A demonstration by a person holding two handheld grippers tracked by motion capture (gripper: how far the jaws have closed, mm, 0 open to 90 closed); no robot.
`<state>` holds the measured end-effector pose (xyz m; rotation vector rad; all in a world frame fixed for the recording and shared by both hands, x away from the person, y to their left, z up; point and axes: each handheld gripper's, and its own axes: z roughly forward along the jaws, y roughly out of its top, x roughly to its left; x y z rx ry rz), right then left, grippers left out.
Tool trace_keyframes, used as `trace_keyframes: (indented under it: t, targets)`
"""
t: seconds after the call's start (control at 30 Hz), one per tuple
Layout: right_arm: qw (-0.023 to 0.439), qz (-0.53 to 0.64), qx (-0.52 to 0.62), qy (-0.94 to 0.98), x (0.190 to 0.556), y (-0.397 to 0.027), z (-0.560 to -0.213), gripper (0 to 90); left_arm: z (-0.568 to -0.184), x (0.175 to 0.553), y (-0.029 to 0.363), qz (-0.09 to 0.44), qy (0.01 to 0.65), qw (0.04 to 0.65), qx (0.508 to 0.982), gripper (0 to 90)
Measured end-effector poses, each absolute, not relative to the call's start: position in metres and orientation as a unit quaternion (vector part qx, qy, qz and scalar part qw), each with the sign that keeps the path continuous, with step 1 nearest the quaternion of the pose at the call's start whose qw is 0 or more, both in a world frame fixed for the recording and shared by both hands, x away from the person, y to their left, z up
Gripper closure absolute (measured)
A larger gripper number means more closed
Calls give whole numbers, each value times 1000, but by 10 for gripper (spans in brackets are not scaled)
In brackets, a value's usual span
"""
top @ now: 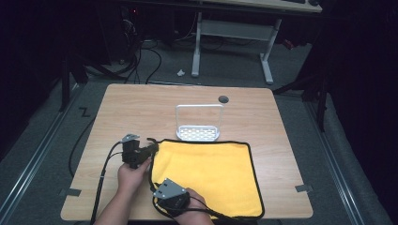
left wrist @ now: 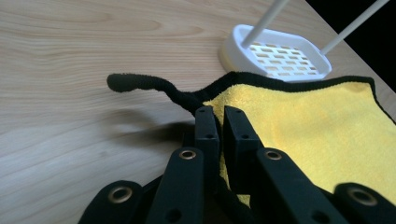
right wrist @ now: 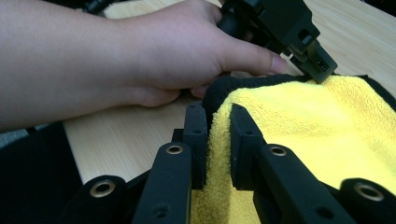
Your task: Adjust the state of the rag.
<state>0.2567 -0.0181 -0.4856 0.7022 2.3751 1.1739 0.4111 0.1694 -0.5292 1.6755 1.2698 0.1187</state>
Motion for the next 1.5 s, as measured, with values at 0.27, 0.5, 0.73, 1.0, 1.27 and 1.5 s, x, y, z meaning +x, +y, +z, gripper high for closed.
trace_keyframes:
  t: [0.27,0.5,0.73,1.0,1.27,1.5]
  targets:
    - [174,438,212,856,254,36,-481,802,-513,392,237,84,554,492,666,851]
    - [176,445,171,861,246,75,-475,801,-502,380,272,104,566,490,655,852]
    - [189,453,189,851,249,47,-467,801,-495,385,236,111,555,494,660,852]
    - [212,454,230,834,247,-17,-466,801,-486,393,177,124,531,493,678,850]
    - [218,448,267,825,248,-73,-475,800,-486,397,133,125,527,485,687,850]
    - [223,439,286,822,245,-102,-481,800,-485,399,106,125,516,478,700,849]
